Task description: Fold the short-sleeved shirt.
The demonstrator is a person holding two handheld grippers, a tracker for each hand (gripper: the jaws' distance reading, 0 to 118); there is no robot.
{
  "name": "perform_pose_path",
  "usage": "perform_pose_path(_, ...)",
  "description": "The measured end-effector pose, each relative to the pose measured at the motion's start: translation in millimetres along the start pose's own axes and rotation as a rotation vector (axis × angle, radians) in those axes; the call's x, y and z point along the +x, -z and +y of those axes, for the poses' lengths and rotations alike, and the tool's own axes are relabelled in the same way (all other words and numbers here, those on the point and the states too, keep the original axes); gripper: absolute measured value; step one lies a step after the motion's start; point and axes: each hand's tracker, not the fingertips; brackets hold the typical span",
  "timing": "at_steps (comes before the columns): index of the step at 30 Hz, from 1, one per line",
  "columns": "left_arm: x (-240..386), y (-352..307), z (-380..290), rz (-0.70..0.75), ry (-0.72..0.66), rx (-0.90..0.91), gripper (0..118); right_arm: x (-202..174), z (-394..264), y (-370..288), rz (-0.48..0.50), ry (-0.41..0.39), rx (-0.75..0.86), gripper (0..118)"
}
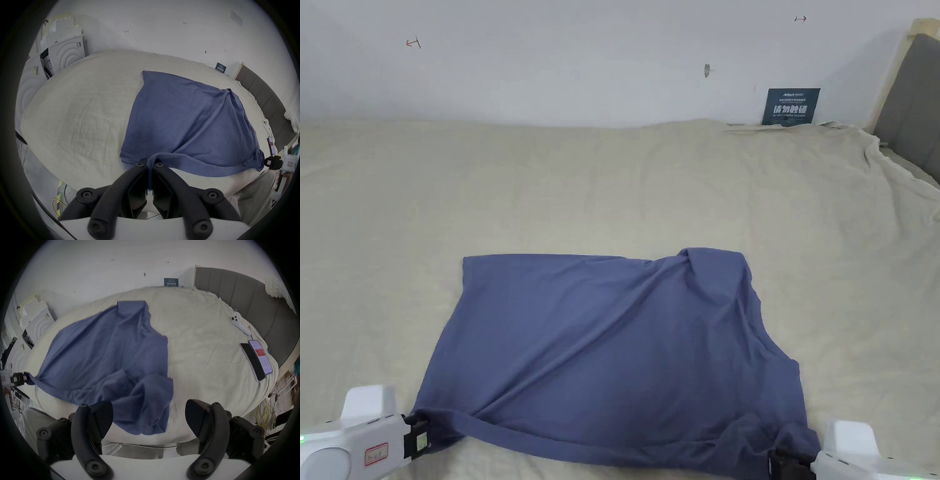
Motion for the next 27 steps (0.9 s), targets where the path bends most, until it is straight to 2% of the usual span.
perform_pose_path(3, 1, 4, -1, 0.005, 0.007, -0.008, 2, 1, -7, 10, -0.015, -0.014, -0.016, 93)
perform_pose_path(5, 1, 5, -2, 0.004, 0.006, -0.011, 2, 2, -9, 16, -0.013, -0.028, -0.02, 86)
perform_pose_path(7, 1, 6, -2, 0.005, 0.006, -0.012, 2, 0, -11, 22, -0.016, -0.049, -0.03, 55)
perform_pose_path(8, 1, 7, -2, 0.007, 0.006, -0.014, 2, -1, -11, 24, -0.021, -0.063, -0.038, 36)
perform_pose_path(9, 1, 8, -3, 0.008, 0.004, -0.016, 2, -1, -13, 26, -0.016, -0.068, -0.04, 10)
perform_pose_path(10, 0, 8, -3, 0.008, 0.001, -0.017, 2, 0, -14, 26, 0.016, -0.061, -0.037, 5)
perform_pose_path(14, -1, 8, -3, 0.01, -0.002, -0.017, 2, -2, -9, 13, 0.002, -0.082, 0.021, 3)
perform_pose_path(17, -3, 7, 1, 0.007, -0.005, -0.01, 2, -3, 7, -10, 0.03, -0.07, 0.102, 3)
perform_pose_path(22, -7, 8, 17, 0.005, -0.02, 0.022, 2, -8, 52, -40, 0.035, -0.118, 0.234, 3)
perform_pose_path(27, -5, 10, 48, 0.0, -0.022, 0.063, 2, -12, 103, -36, 0.047, -0.143, 0.289, 3)
